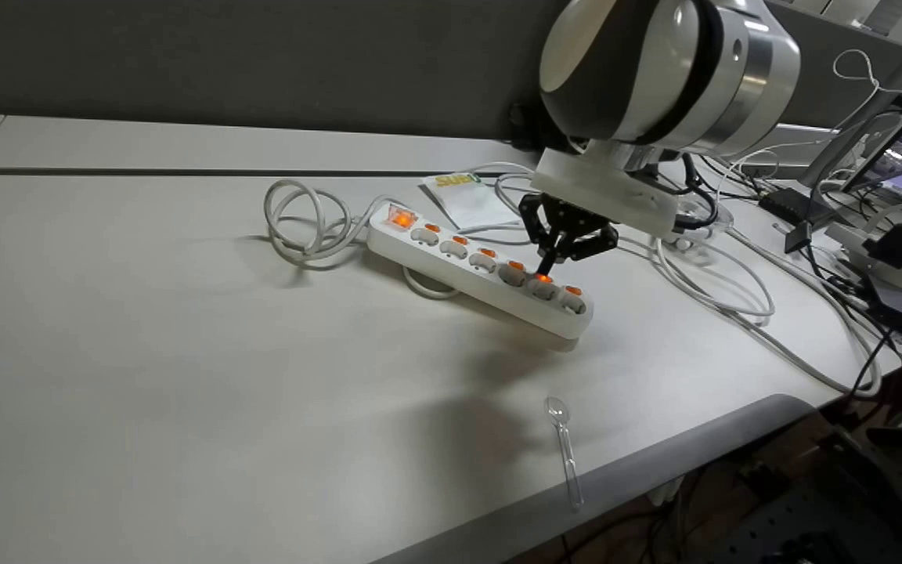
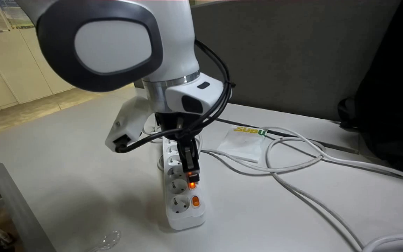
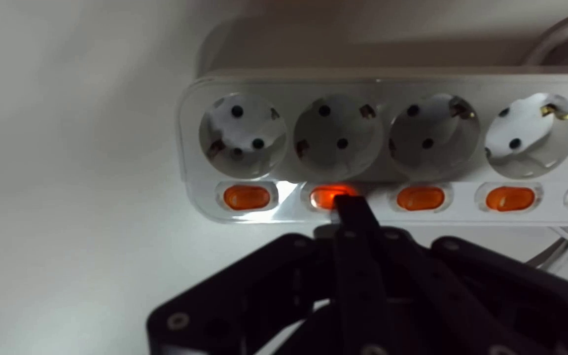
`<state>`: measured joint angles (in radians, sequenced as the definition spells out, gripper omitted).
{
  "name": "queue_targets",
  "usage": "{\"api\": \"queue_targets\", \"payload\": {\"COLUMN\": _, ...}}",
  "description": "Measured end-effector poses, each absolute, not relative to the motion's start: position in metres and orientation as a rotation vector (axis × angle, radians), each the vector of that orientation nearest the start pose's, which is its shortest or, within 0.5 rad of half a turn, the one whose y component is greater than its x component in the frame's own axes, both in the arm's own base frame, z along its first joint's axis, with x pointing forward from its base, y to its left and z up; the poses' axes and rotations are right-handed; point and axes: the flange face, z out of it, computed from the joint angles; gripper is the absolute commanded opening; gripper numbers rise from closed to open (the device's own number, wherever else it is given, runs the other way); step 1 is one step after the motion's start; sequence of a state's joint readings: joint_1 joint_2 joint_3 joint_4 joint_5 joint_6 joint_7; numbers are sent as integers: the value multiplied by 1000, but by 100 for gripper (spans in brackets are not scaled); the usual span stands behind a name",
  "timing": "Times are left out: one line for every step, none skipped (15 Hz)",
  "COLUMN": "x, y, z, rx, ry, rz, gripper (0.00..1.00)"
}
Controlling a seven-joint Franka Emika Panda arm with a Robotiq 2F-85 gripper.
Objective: Turn off the second switch from the right
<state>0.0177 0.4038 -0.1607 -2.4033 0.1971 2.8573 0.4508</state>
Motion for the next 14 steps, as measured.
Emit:
{"api": "queue_targets", "payload": {"x": 491, "y": -87, "z": 156, "rx": -2904, "ry": 1172, "rz": -96, "gripper": 0}}
{"api": "queue_targets", "payload": {"x": 492, "y": -87, "z": 156, "rx": -2904, "ry": 1173, "rz": -98, "gripper": 0}}
{"api": "queue_targets", "payload": {"x": 493, "y": -88, "z": 156, "rx": -2904, "ry": 1174, "rz": -99, "gripper": 0}}
{"api": "queue_targets", "payload": {"x": 493, "y": -88, "z": 155, "rx": -2904, "ry": 1175, "rz": -100, "gripper": 0}}
{"api": "queue_targets", "payload": {"x": 494, "y": -89, "z": 155, "rx": -2904, "ry": 1175, "rz": -100, "gripper": 0}}
{"api": "queue_targets", "payload": {"x": 494, "y": -89, "z": 155, "rx": -2904, "ry": 1175, "rz": -100, "gripper": 0}}
{"api": "queue_targets", "payload": {"x": 494, "y": -89, "z": 155, "rx": -2904, "ry": 1175, "rz": -100, "gripper": 0}}
{"api": "queue_targets", "payload": {"x": 494, "y": -89, "z": 155, "rx": -2904, "ry": 1175, "rz": -99, "gripper": 0}}
{"api": "queue_targets", "payload": {"x": 494, "y": -89, "z": 155, "rx": -2904, "ry": 1175, "rz": -99, "gripper": 0}}
{"api": "queue_targets", "payload": {"x": 494, "y": -88, "z": 155, "rx": -2905, "ry": 1174, "rz": -99, "gripper": 0}}
{"api": "queue_targets", "payload": {"x": 494, "y": -88, "z": 155, "rx": -2906, "ry": 1173, "rz": -99, "gripper": 0}}
{"api": "queue_targets", "payload": {"x": 494, "y": -88, "z": 155, "rx": -2907, "ry": 1170, "rz": -101, "gripper": 0}}
{"api": "queue_targets", "payload": {"x": 494, "y": -87, "z": 154, "rx": -2910, "ry": 1167, "rz": -104, "gripper": 0}}
{"api": "queue_targets", "payload": {"x": 494, "y": -86, "z": 152, "rx": -2913, "ry": 1165, "rz": -111, "gripper": 0}}
